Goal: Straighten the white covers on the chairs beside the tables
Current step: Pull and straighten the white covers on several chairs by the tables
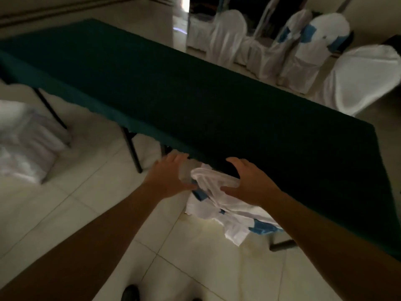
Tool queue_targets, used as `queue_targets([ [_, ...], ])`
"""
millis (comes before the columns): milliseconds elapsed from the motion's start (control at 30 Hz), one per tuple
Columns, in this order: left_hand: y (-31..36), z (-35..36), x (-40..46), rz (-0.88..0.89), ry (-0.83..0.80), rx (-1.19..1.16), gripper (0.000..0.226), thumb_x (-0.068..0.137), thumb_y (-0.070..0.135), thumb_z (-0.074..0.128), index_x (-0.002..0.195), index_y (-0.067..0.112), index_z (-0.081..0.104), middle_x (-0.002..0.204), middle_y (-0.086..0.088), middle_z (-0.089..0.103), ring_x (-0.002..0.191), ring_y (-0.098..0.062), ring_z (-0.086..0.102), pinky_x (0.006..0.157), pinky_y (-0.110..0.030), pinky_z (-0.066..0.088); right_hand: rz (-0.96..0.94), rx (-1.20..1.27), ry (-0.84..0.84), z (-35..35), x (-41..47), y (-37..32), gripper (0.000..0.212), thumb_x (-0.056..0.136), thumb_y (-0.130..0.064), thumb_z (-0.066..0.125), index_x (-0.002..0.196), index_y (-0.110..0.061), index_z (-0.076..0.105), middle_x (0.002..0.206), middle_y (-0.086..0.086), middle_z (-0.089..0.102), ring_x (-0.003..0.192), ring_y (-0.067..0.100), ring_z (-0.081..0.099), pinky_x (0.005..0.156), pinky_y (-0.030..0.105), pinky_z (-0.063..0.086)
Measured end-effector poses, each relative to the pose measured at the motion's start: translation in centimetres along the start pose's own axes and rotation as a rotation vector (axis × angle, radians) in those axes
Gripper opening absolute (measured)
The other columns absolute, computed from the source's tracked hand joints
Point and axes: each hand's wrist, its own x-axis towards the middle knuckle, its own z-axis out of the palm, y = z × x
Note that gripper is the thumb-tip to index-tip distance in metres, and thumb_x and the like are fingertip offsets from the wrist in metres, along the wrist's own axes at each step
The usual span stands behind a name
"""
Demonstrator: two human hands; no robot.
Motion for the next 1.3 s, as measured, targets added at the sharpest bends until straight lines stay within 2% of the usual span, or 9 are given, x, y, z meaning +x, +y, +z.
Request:
queue_targets([
  [200,-7.1,-8.0,-8.0,-0.315,0.129,-0.045,0.105,0.054,0.087,0.061,0.141,0.043,0.024,0.149,0.005,0.035,0.132,-0.019,0.036,0.103,-0.042,0.035,-0.203,0.098,-0.025,-0.2,2.8,-10.4,0.097,0.065,-0.071,0.069,0.143,-0.043,0.019,0.151,-0.003,0.032,0.133,0.022,0.037,0.102,0.044,0.036],
  [367,-12.8,-13.7,-16.6,-0.457,0.242,-0.086,0.108,0.054,0.087,0.06,0.144,0.04,0.025,0.15,0.008,0.033,0.134,-0.016,0.033,0.107,-0.042,0.037,-0.413,0.122,-0.045,1.3,4.4,-21.6,0.099,0.062,-0.082,0.06,0.143,-0.041,0.021,0.148,-0.004,0.034,0.13,0.02,0.04,0.102,0.043,0.04],
  [500,-19.1,-17.6,-24.1,-0.56,0.347,-0.073,0.11,0.05,0.094,0.053,0.143,0.042,0.025,0.15,0.008,0.035,0.134,-0.017,0.035,0.104,-0.043,0.04,-0.566,0.122,-0.058,3.6,4.6,-32.0,0.1,0.062,-0.086,0.057,0.144,-0.044,0.018,0.151,-0.005,0.031,0.134,0.02,0.036,0.104,0.049,0.04],
  [633,-25.9,-20.8,-31.1,-0.652,0.441,-0.033,0.11,0.047,0.098,0.047,0.14,0.044,0.026,0.145,0.01,0.04,0.129,-0.017,0.041,0.1,-0.039,0.043,-0.681,0.121,-0.052,5.7,4.1,-42.0,0.096,0.065,-0.084,0.056,0.145,-0.046,0.018,0.15,-0.009,0.034,0.134,0.014,0.035,0.101,0.034,0.034],
  [800,-35.5,-26.3,-40.0,-0.754,0.517,-0.019,0.107,0.05,0.094,0.053,0.14,0.04,0.03,0.143,0.008,0.043,0.125,-0.018,0.044,0.1,-0.039,0.043,-0.837,0.182,-0.05,8.4,3.6,-56.0,0.093,0.069,-0.076,0.061,0.146,-0.044,0.02,0.149,-0.008,0.034,0.131,0.011,0.035,0.1,0.031,0.035],
  [900,-40.2,-29.4,-44.1,-0.816,0.552,-0.011,0.103,0.055,0.087,0.059,0.141,0.039,0.03,0.143,0.006,0.043,0.125,-0.018,0.044,0.099,-0.039,0.044,-0.881,0.209,-0.065,9.9,3.8,-63.2,0.094,0.07,-0.073,0.066,0.147,-0.04,0.024,0.148,-0.009,0.036,0.123,0.002,0.035,0.092,0.024,0.033],
  [1000,-44.9,-32.4,-47.1,-0.887,0.572,-0.01,0.104,0.057,0.087,0.058,0.143,0.037,0.029,0.147,0.004,0.039,0.127,-0.02,0.043,0.099,-0.042,0.044,-0.956,0.216,-0.082,11.4,4.9,-70.0,0.094,0.07,-0.074,0.066,0.146,-0.036,0.026,0.146,-0.007,0.038,0.123,0.006,0.04,0.091,0.022,0.032],
  [1167,-53.3,-36.6,-48.9,-0.923,0.603,0.01,0.103,0.058,0.086,0.058,0.143,0.036,0.029,0.147,0.002,0.04,0.129,-0.022,0.042,0.101,-0.043,0.043,-1.001,0.205,-0.096,14.3,8.7,-80.6,0.096,0.067,-0.079,0.06,0.145,-0.038,0.024,0.146,-0.008,0.038,0.128,0.015,0.041,0.1,0.04,0.043],
  [1300,-61.5,-39.8,-47.6,-0.93,0.596,0.031,0.101,0.06,0.083,0.062,0.143,0.037,0.028,0.148,0.002,0.039,0.129,-0.022,0.042,0.1,-0.042,0.042,-1.027,0.217,-0.066,17.0,14.2,-88.8,0.096,0.063,-0.081,0.058,0.143,-0.04,0.025,0.143,-0.008,0.041,0.126,0.015,0.044,0.097,0.037,0.043],
])
